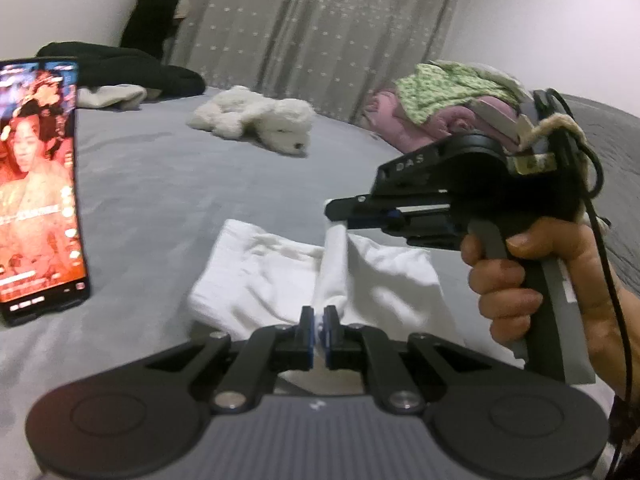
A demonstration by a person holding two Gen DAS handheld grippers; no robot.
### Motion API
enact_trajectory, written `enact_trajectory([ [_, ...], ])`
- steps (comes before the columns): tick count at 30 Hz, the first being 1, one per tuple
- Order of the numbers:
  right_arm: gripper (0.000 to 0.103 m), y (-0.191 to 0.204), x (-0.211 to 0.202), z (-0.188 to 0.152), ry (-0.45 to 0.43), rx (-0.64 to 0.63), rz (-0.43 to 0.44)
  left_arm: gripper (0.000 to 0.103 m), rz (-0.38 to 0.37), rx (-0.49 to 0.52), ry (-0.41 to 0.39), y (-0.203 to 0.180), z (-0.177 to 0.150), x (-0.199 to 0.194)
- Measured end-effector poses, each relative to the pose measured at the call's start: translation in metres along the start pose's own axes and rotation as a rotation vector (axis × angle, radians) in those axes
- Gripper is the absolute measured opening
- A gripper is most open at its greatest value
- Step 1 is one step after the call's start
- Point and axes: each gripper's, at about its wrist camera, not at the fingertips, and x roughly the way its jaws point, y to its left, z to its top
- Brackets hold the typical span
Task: Fold clothes
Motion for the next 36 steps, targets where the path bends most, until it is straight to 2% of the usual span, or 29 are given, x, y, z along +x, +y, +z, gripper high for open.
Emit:
enact_trajectory([
  [17, 0.008, 0.034, 0.026, 0.0, 0.015, -0.032, 0.02, 0.004, 0.088, -0.051, -0.046, 0.023, 0.009, -0.019],
  [36, 0.008, 0.047, 0.056, -0.008, 0.065, -0.052, 0.006, 0.004, 0.174, -0.064, -0.011, 0.036, 0.009, -0.021],
])
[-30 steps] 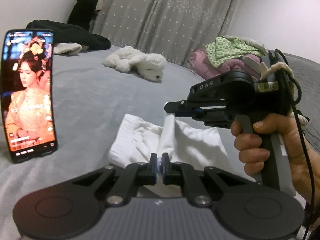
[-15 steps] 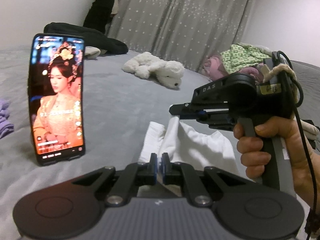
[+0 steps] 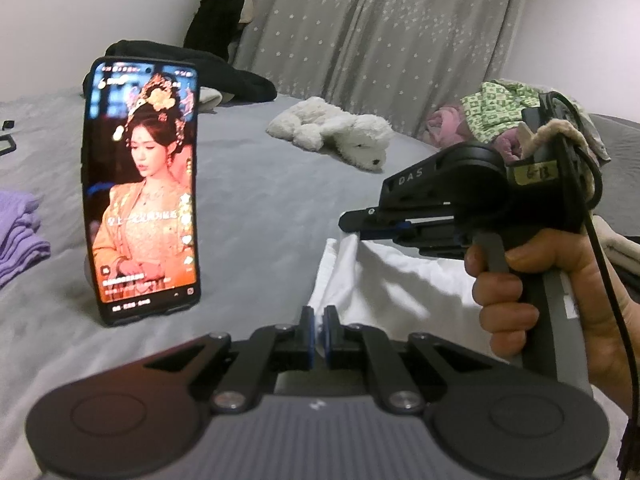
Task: Fold clothes
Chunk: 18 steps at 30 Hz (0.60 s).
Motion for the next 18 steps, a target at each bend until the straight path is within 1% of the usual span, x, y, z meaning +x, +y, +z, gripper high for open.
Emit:
enact_trajectory([
  [3, 0.011, 0.001, 0.003, 0.0, 0.005, 0.007, 0.011, 0.006, 0.025, 0.007, 0.015, 0.0, 0.0, 0.002],
  [4, 0.015, 0.0, 0.003, 0.001, 0.006, 0.016, 0.025, 0.006, 0.038, 0.008, 0.012, 0.0, 0.0, 0.002],
  [7, 0.016, 0.001, 0.001, 0.005, 0.003, 0.036, 0.053, 0.009, 0.068, 0.016, -0.012, -0.001, 0.005, -0.002],
  [9, 0.017, 0.003, -0.003, 0.007, -0.003, 0.027, 0.054, 0.016, 0.07, 0.024, -0.029, -0.001, 0.01, -0.004],
  [10, 0.017, 0.004, -0.005, 0.009, -0.006, 0.022, 0.055, 0.018, 0.07, 0.029, -0.037, -0.002, 0.013, -0.005],
  [12, 0.019, 0.004, -0.012, 0.011, -0.015, 0.016, 0.049, 0.026, 0.064, 0.042, -0.05, -0.004, 0.018, -0.006],
  [13, 0.025, 0.003, -0.016, 0.012, -0.021, 0.014, 0.046, 0.028, 0.056, 0.049, -0.053, -0.006, 0.021, -0.006],
  [14, 0.036, 0.001, -0.019, 0.013, -0.029, 0.016, 0.045, 0.032, 0.049, 0.057, -0.056, -0.008, 0.023, -0.005],
  [15, 0.038, -0.001, -0.024, 0.013, -0.039, 0.017, 0.042, 0.033, 0.04, 0.067, -0.056, -0.01, 0.025, -0.004],
  [18, 0.038, -0.008, -0.036, 0.016, -0.061, 0.014, 0.028, 0.033, 0.008, 0.102, -0.049, -0.019, 0.029, 0.003],
])
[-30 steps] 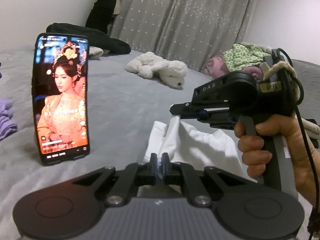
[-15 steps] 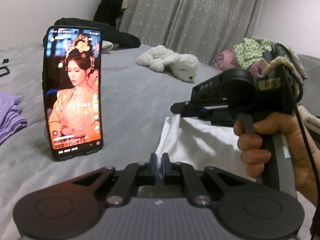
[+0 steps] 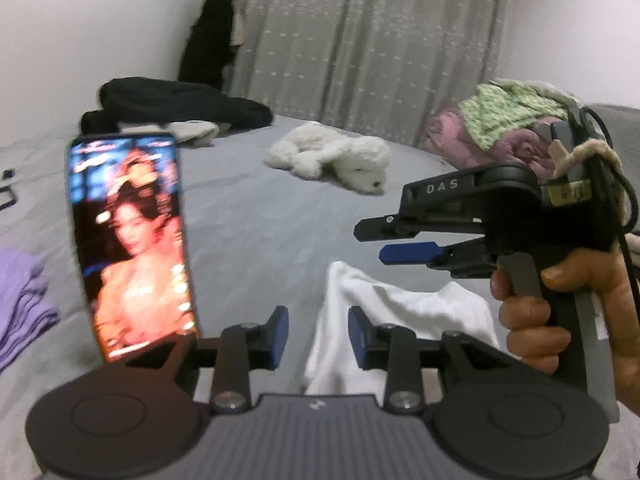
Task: Fold clothes
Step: 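Open both grippers and press the folded white garment flat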
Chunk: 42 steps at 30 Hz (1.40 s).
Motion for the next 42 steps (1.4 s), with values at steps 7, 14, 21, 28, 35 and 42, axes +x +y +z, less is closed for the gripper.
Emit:
enact_trajectory([
  [7, 0.038, -0.015, -0.03, -0.003, -0.056, -0.046, -0.074, 0.033, -0.09, 0.088, 0.015, -0.019, 0.003, 0.016],
  [14, 0.038, -0.021, -0.048, -0.023, -0.13, -0.208, -0.189, 0.027, -0.128, 0.208, 0.005, -0.033, 0.0, 0.043],
  [21, 0.037, -0.02, -0.037, -0.05, -0.138, -0.449, -0.275, 0.023, -0.093, 0.289, 0.035, -0.033, -0.007, 0.069],
  [28, 0.03, -0.049, -0.019, -0.054, -0.122, -0.471, -0.389, 0.022, -0.069, 0.263, 0.043, -0.024, -0.01, 0.081],
  [35, 0.027, -0.072, -0.028, -0.04, -0.146, -0.386, -0.446, 0.019, -0.042, 0.182, 0.024, -0.016, 0.006, 0.086],
  [42, 0.028, -0.051, -0.027, -0.044, -0.14, -0.431, -0.369, 0.019, -0.061, 0.228, 0.025, -0.031, 0.011, 0.094],
])
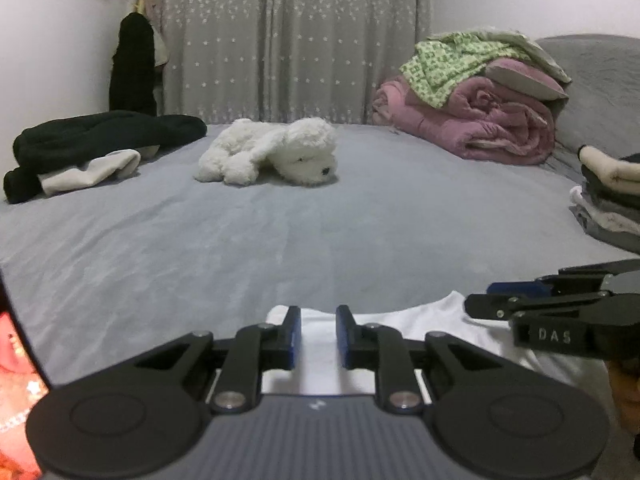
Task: Fold clothes
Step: 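Open both grippers and press the folded white garment flat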
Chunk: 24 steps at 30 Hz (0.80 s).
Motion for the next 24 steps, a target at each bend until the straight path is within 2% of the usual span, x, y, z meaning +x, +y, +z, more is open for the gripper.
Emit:
enact_trajectory([
  [5, 0.028, 0.005, 0.011, -0.003, 0.025, -0.014, -0.003, 0.021, 0.035, 0.011, 0.051, 0.001, -0.003, 0.017],
  [9, 0.028, -0.006, 0.015, -0.002, 0.037, 0.02, -0.061, 0.021, 0.078, -0.006, 0.06, 0.006, 0.001, 0.015],
  [12, 0.028, -0.013, 0.006, -0.001, 0.033, 0.046, -0.069, 0.021, 0.084, -0.002, 0.041, 0.004, 0.004, 0.005],
  [17, 0.028, -0.007, -0.019, -0.006, 0.025, 0.033, -0.027, 0.021, 0.018, 0.017, -0.004, 0.001, 0.003, -0.017],
  [20, 0.028, 0.003, -0.033, -0.008, 0.021, 0.025, 0.009, 0.021, -0.021, 0.071, -0.027, -0.005, 0.0, -0.027],
  [24, 0.028, 0.024, -0.048, -0.015, 0.022, 0.003, 0.06, 0.021, -0.076, 0.121, -0.016, -0.01, -0.011, -0.034],
])
